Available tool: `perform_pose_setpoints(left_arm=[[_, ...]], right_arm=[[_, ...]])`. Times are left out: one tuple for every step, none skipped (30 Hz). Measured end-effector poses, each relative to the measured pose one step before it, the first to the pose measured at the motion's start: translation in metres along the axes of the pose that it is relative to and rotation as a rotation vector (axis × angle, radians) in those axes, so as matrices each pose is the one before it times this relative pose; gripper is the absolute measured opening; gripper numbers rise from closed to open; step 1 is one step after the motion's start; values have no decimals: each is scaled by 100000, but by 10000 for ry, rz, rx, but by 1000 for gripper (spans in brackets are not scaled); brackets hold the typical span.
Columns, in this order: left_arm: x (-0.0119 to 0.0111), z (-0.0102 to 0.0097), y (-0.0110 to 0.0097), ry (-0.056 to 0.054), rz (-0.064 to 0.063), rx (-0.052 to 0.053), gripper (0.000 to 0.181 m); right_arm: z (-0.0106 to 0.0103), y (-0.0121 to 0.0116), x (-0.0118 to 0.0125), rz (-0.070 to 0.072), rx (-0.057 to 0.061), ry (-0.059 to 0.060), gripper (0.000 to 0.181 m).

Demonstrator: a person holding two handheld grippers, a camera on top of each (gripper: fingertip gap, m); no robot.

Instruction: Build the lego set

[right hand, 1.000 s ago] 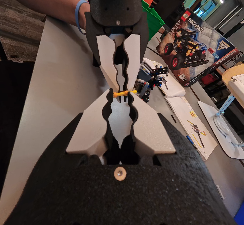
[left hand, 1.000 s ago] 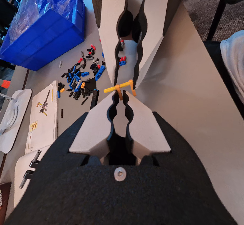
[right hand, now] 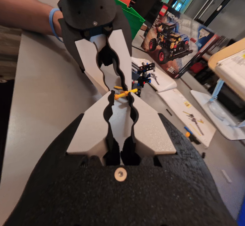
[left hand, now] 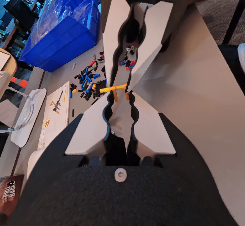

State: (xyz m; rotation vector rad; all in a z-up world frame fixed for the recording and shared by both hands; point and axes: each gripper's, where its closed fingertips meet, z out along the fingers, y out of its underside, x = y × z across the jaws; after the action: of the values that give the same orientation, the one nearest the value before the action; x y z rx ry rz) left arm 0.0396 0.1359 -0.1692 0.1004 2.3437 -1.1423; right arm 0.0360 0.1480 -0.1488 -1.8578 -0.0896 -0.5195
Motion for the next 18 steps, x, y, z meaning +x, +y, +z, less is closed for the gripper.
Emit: perform_pose_setpoints(left_arm=[[-89,95,73,-127,67,-58,21],[-42,31,-97,-121,101,20,21],[-111,-1,-142,-172,157,22,20],[-388,-8,120,-371,267,-165,20],[-468,11,322,-469,426,-260,20],[-148,52,332,-286,459,-233,20],[-35,47,168,-220,348,-144,20],[119,80,27,-96,244,-81,20],[234,148,92,12,180,-140,20],[203,188,160,-35,215,-176,20],[144,123,51,-116,277,-88,20],[183,84,-63,-63,191,-11,20],[179,39,-181,13,20,40,20],[148,31,-159,61,-54,29,19],[94,99,125,25,-7,-137,20],[-69,62,88,-114,131,-61,20],[-142,5,77,-142,120,-56,19],[-119,-7,17,-97,20,-29,19]], right_arm=[[13,234,55,543,-69,-204,20],[-86,44,5,578,30,-281,20],[-138,-30,20,606,69,-348,21],[-166,-198,125,681,159,-311,24],[-199,-353,159,728,220,-295,24],[-93,-201,285,727,149,-227,24],[68,125,266,714,-27,-234,24],[169,194,87,644,-107,-322,24],[158,103,57,544,-86,-240,24],[16,-298,-134,413,138,-269,22],[-161,-581,6,311,321,-121,16],[-95,-344,164,218,213,-13,10],[79,204,311,153,-115,68,7],[174,452,269,41,-258,89,8],[61,90,240,-34,-45,166,9],[-25,-32,15,-70,17,52,9],[4,29,60,16,-5,30,9],[48,251,274,73,-130,109,10]])
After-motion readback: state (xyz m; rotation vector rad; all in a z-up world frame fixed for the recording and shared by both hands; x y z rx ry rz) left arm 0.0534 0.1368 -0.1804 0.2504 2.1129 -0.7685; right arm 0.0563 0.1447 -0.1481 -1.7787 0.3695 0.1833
